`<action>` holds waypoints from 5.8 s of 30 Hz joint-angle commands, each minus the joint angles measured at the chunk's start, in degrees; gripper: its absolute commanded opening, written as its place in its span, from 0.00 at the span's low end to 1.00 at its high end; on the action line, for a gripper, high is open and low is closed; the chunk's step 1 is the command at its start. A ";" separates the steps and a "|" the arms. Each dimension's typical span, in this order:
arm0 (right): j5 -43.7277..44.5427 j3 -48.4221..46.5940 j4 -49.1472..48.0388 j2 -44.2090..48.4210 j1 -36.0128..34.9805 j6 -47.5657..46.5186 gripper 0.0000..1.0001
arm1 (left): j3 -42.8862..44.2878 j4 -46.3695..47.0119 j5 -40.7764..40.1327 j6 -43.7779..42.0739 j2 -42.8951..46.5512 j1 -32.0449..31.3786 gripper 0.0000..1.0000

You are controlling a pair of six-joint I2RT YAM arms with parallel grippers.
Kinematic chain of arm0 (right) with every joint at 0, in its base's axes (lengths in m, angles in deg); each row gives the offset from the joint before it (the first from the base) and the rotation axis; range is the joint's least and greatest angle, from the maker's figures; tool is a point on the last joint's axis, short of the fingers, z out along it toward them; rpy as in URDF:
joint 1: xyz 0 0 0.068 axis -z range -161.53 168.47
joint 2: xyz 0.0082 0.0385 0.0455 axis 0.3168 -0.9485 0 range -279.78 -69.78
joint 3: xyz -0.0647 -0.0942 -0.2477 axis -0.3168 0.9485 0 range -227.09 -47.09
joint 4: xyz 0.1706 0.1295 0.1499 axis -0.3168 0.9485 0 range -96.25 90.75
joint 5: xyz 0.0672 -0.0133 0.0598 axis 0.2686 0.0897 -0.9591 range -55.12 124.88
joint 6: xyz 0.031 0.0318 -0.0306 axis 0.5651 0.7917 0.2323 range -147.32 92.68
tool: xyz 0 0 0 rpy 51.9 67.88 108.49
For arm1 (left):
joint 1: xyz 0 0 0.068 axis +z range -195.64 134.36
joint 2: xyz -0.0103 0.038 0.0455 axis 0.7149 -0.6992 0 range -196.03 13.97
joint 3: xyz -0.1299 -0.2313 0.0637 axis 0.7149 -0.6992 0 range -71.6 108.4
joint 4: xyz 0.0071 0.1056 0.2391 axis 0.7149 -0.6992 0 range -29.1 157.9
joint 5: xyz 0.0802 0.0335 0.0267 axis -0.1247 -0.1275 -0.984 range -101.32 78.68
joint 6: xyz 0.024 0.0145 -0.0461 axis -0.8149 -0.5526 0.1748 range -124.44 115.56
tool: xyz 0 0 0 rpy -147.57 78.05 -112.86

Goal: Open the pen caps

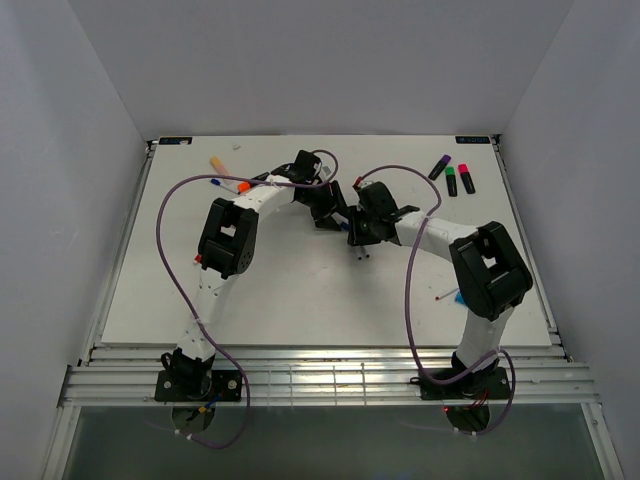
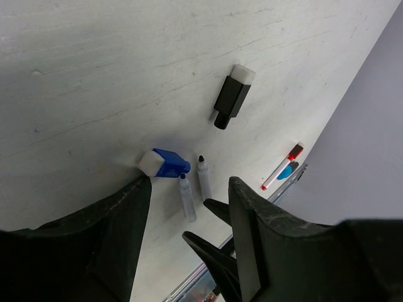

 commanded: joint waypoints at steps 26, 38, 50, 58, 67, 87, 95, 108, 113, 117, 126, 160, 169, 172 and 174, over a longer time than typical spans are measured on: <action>6.87 16.53 22.91 34.69 26.87 10.42 0.90 | -18.87 12.00 -2.70 -3.25 19.29 1.87 0.73; 6.15 24.79 25.55 39.27 30.14 16.30 0.91 | -24.94 14.37 -2.44 -3.07 28.44 1.95 0.75; 7.73 25.77 22.30 35.40 30.76 17.09 0.82 | -31.88 17.71 -0.60 -2.46 32.40 1.95 0.75; 6.59 26.90 19.05 31.89 30.93 18.32 0.76 | -34.17 18.41 -0.33 -2.63 35.12 1.95 0.75; 7.56 28.05 18.25 29.60 30.84 19.64 0.72 | -38.12 21.39 1.16 -1.05 36.70 1.95 0.75; 5.71 28.75 12.80 26.69 26.28 14.73 0.08 | -45.42 18.85 -4.46 -4.13 40.24 1.95 0.70; 5.45 20.78 13.24 26.96 20.65 6.64 0.08 | -41.04 22.81 -8.06 0.09 30.66 -0.06 0.25; -0.18 12.32 11.48 28.19 17.13 1.19 0.08 | -16.79 14.20 -14.57 0.97 11.06 -2.70 0.00; -1.06 15.48 8.42 31.09 16.87 0.75 0.08 | -12.12 13.58 -14.31 1.67 6.48 -2.79 0.00; -3.43 15.04 8.15 30.57 16.61 0.22 0.08 | -8.25 12.18 -14.57 1.32 3.23 -2.79 0.00; -8.35 14.95 6.92 28.63 14.76 -1.80 0.08 | -9.81 11.82 -15.18 -1.40 7.33 -2.79 0.02; -25.66 12.49 -5.65 16.59 -0.88 7.25 0.08 | -52.10 32.65 -2.89 -0.35 41.37 -3.32 0.63; -26.81 11.79 -8.29 14.13 -2.03 9.45 0.08 | -52.63 34.76 -0.42 2.72 40.22 -3.41 0.55; -26.72 12.14 -10.03 14.13 -2.03 10.06 0.08 | -52.80 34.67 -0.33 3.34 40.22 -3.41 0.52; -26.72 12.32 -10.49 13.87 -2.03 10.33 0.08 | -53.07 34.67 -0.33 3.61 40.22 -3.41 0.50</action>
